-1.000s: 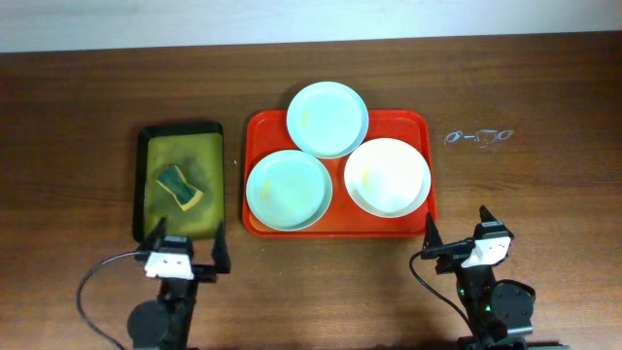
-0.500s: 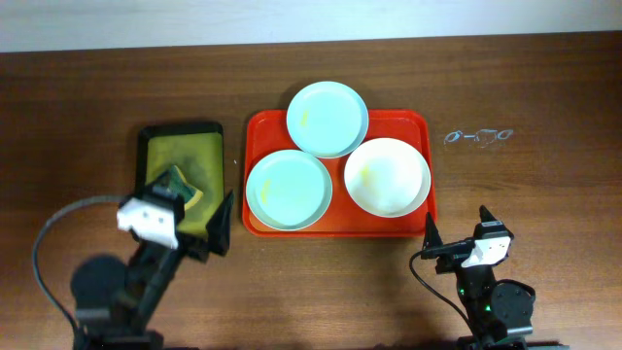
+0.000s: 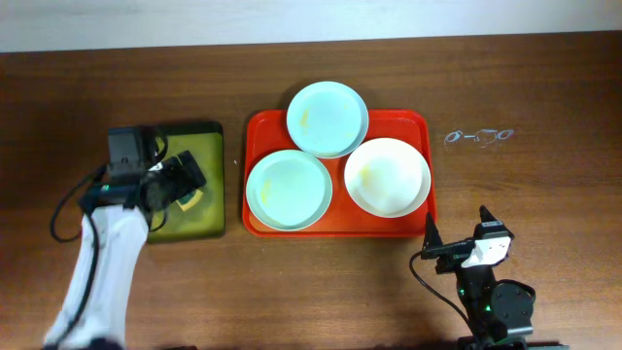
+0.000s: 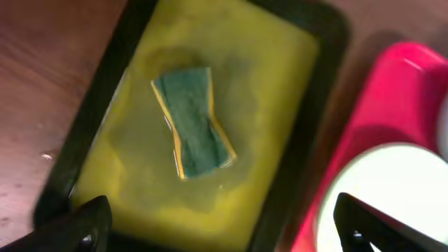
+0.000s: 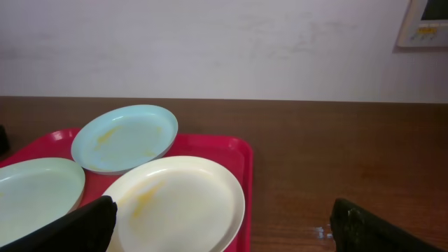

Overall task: Clean dirty plates on tray and stack at the side
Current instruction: 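Grasp the green-yellow sponge from the soapy black tray with the left gripper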

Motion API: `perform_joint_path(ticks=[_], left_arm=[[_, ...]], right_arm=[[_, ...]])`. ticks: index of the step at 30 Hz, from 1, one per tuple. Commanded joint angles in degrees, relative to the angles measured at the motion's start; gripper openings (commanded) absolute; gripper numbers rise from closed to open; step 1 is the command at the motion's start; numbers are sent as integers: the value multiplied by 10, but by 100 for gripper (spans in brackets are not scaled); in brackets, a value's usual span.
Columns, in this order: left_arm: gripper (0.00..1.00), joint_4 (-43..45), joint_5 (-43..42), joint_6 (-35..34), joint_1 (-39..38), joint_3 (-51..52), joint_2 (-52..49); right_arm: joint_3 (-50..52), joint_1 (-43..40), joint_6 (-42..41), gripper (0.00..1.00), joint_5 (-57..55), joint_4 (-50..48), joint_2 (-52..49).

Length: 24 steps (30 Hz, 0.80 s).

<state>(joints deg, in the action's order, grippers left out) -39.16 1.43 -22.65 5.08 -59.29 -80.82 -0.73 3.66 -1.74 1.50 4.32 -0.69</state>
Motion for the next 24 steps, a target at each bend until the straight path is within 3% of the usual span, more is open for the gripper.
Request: perform_joint_path(ticks=[1, 11, 16, 17, 18, 19, 20, 21, 23, 24], left_arm=[[99, 46, 29, -76, 16, -9, -95], [99, 158, 51, -75, 17, -9, -205], [99, 158, 50, -75, 17, -8, -242], [93, 158, 50, -75, 17, -8, -243], [70, 158, 50, -75, 17, -8, -243], [56, 160, 51, -75, 17, -8, -243], [32, 160, 51, -75, 17, -8, -243], [29, 160, 51, -75, 17, -8, -243], [6, 160, 61, -75, 17, -9, -243], [2, 160, 61, -75, 17, -11, -240]], right_arm=[[4, -3, -6, 99, -3, 2, 4], [4, -3, -6, 98, -3, 2, 4], [4, -3, -6, 98, -3, 2, 4], [4, -3, -6, 98, -3, 2, 4], [4, -3, -6, 98, -3, 2, 4], [4, -3, -6, 98, -3, 2, 4], [4, -3, -6, 98, -3, 2, 4], [4, -3, -6, 98, -3, 2, 4], [4, -3, -6, 98, -3, 2, 4], [4, -3, -6, 98, -3, 2, 4]])
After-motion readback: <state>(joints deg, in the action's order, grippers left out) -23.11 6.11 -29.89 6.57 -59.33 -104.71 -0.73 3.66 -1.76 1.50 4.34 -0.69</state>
